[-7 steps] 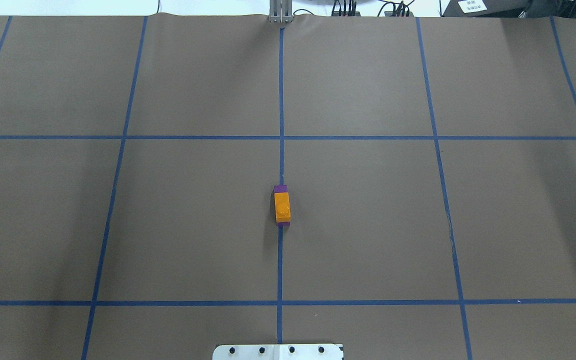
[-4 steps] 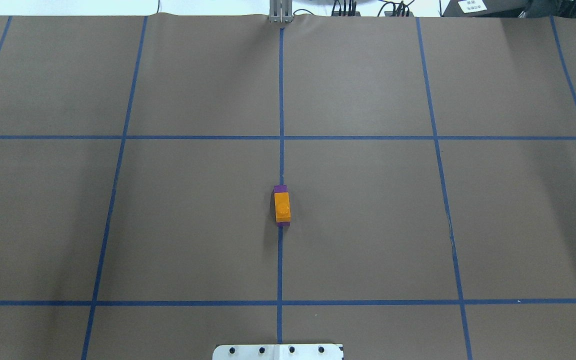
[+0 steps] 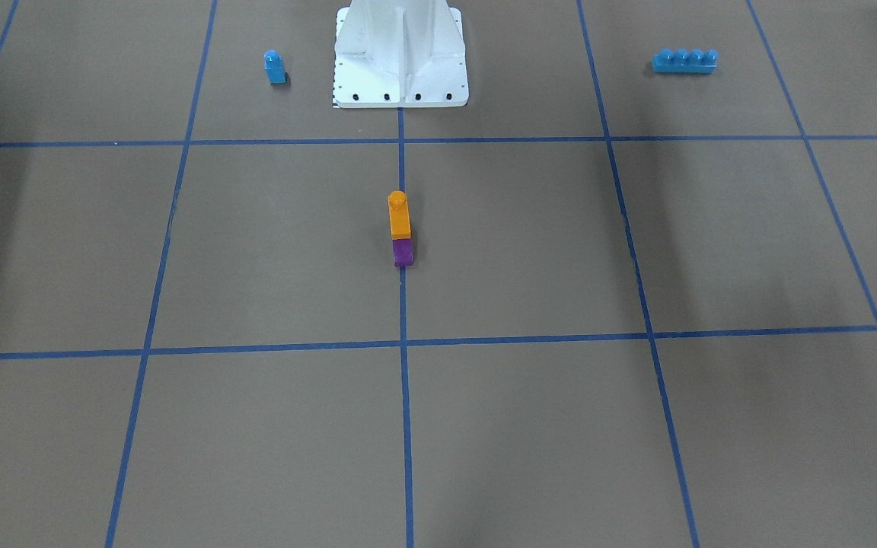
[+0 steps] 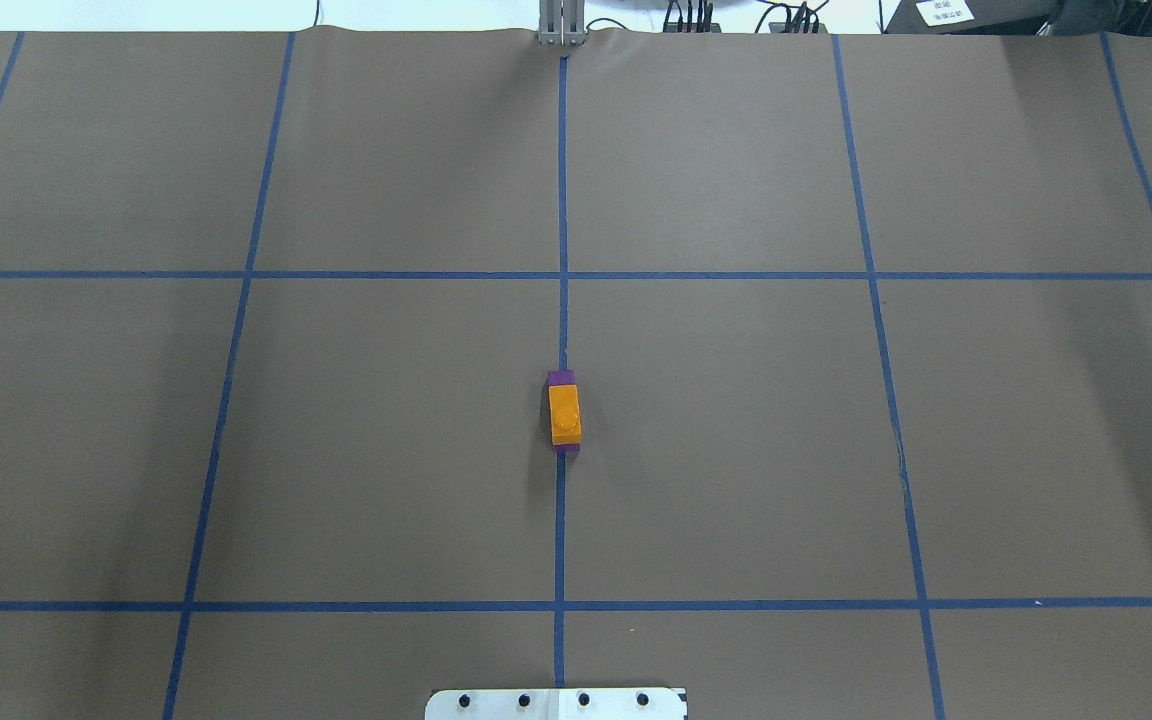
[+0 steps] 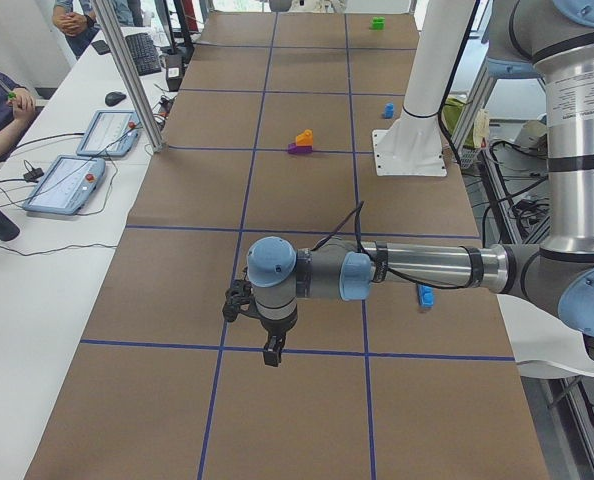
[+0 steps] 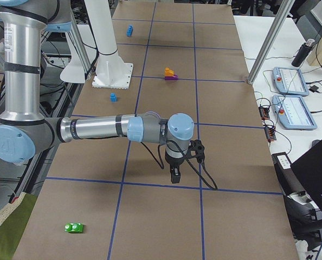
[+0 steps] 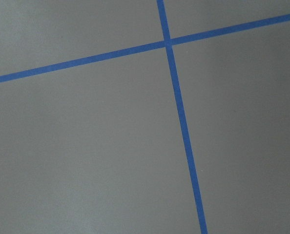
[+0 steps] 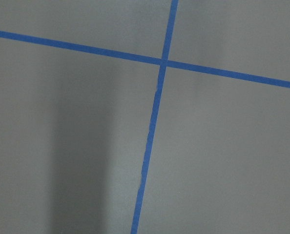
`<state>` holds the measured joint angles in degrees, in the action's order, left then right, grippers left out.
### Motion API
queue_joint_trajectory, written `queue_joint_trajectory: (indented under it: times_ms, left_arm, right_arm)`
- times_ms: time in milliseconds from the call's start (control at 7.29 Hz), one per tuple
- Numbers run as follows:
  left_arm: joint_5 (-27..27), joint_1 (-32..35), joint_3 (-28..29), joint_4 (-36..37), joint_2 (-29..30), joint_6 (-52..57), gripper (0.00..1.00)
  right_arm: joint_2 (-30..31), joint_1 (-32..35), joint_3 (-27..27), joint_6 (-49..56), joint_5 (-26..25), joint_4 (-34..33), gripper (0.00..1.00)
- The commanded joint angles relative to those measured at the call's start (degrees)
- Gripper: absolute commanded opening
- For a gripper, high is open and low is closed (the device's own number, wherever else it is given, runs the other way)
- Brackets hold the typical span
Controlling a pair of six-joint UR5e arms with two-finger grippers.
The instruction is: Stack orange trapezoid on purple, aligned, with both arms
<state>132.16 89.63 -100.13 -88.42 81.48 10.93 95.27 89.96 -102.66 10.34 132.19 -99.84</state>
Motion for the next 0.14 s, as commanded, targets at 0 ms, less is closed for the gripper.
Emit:
queue_joint_trajectory:
  times_ms: [0]
  left_arm:
    - [-0.06,0.02,-0.06,0.0,0.0,-0.03,1.0]
  right_arm:
    - [0.09,-0.04,0.0,0.03,0.0,0.0,1.0]
